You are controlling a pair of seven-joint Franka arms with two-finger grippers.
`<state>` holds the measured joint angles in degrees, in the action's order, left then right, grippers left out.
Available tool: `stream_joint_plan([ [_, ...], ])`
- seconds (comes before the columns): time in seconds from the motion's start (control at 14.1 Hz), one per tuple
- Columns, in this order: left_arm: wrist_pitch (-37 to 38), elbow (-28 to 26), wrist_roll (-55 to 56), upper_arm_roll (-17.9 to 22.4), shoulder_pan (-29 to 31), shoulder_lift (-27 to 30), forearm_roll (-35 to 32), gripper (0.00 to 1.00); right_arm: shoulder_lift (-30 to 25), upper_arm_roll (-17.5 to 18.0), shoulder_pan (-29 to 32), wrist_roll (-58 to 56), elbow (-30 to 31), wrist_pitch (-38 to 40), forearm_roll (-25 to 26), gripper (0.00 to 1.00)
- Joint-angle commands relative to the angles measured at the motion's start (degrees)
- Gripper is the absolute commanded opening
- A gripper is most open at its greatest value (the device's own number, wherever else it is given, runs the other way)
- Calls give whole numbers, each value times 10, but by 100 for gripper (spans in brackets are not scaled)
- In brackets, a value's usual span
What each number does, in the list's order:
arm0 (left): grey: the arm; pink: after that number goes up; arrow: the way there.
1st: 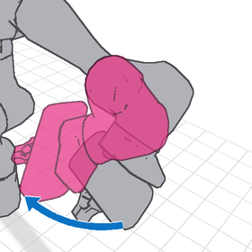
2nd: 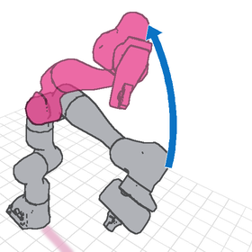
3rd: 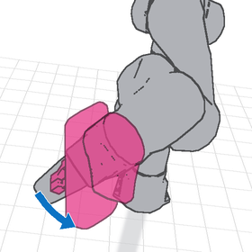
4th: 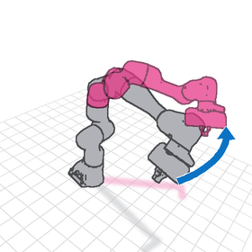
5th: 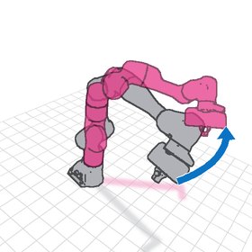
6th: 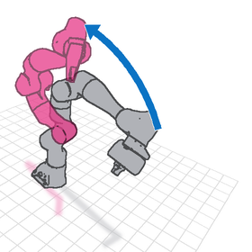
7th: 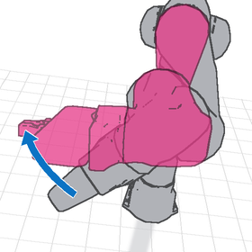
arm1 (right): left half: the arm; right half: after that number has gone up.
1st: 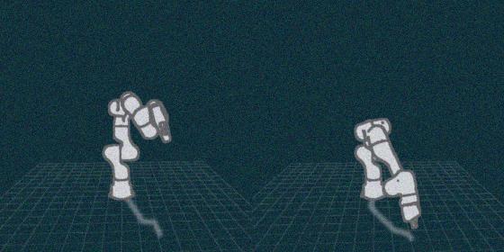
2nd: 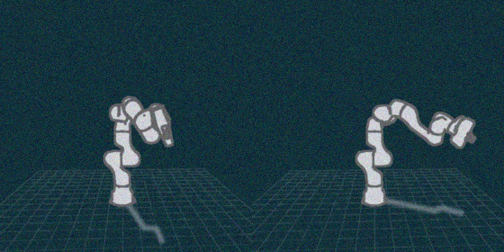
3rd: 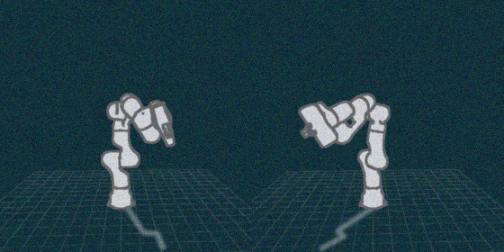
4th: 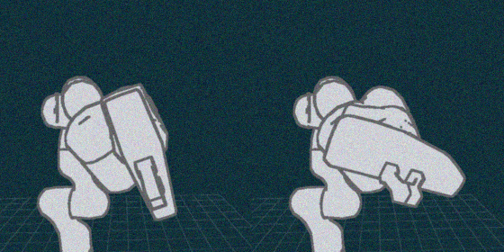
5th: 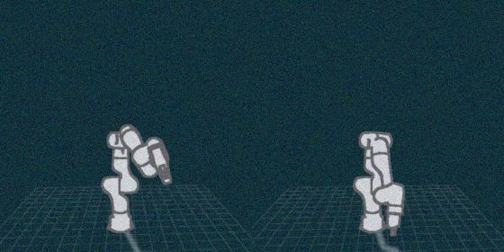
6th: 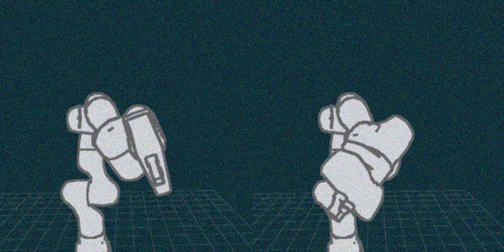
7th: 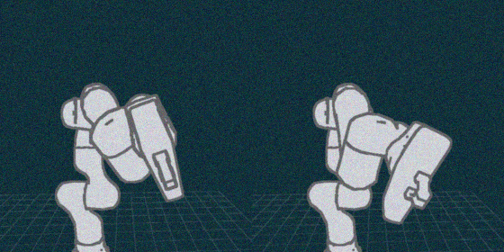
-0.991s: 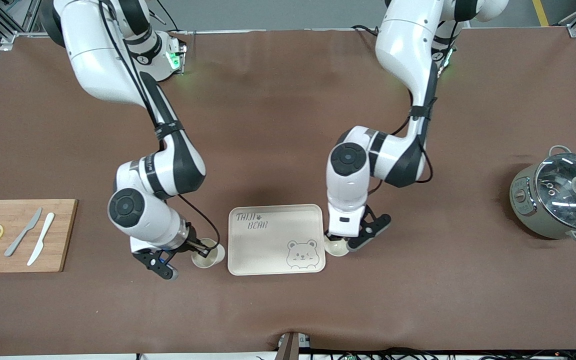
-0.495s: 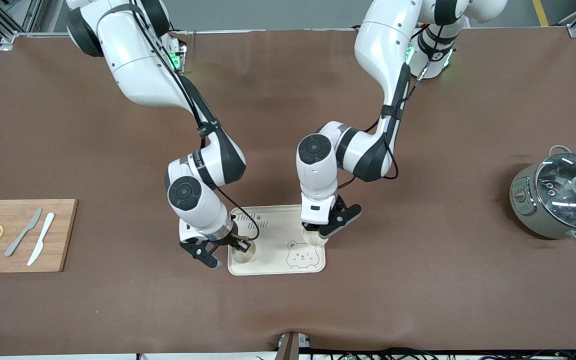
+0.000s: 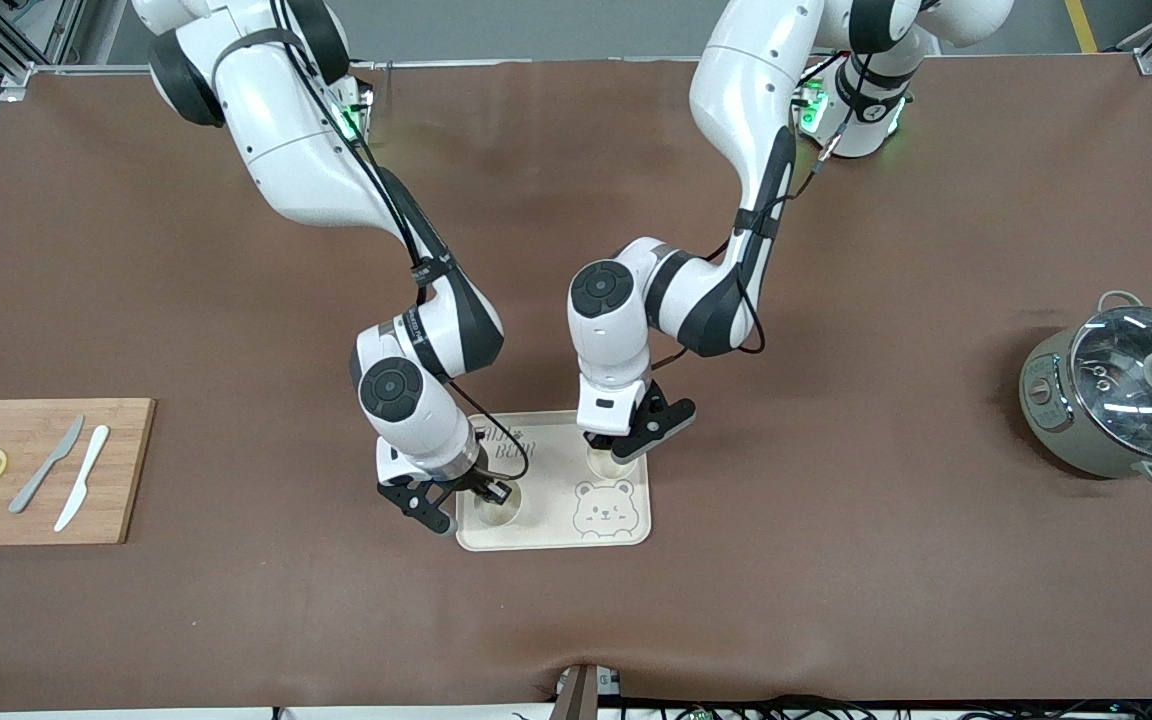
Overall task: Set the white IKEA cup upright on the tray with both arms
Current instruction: 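Lower both cups upright onto the tray and open both grippers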
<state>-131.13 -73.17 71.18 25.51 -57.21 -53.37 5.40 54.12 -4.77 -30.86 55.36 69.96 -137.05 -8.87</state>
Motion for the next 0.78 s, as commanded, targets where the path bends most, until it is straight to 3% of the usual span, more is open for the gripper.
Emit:
stream_joint_plan([
  [0.0,-7,12,17,8,-6,-17,-14,14,2,-8,-10,13,11,-17,11,0],
  [0.14,-7,10,20,6,-6,-18,-14,39,2,-8,-11,16,11,-17,10,0],
  [0.28,-7,9,25,6,-6,-17,-14,80,2,-7,-11,19,11,-18,10,3],
  [0.35,-7,9,25,6,-6,-16,-14,100,2,-7,-10,19,11,-17,10,55],
  [0.42,-7,9,26,7,-6,-12,-14,100,1,-8,-10,19,11,-17,10,100],
  [0.71,-4,10,25,9,3,13,-7,100,-13,-7,-6,14,5,-8,9,100],
])
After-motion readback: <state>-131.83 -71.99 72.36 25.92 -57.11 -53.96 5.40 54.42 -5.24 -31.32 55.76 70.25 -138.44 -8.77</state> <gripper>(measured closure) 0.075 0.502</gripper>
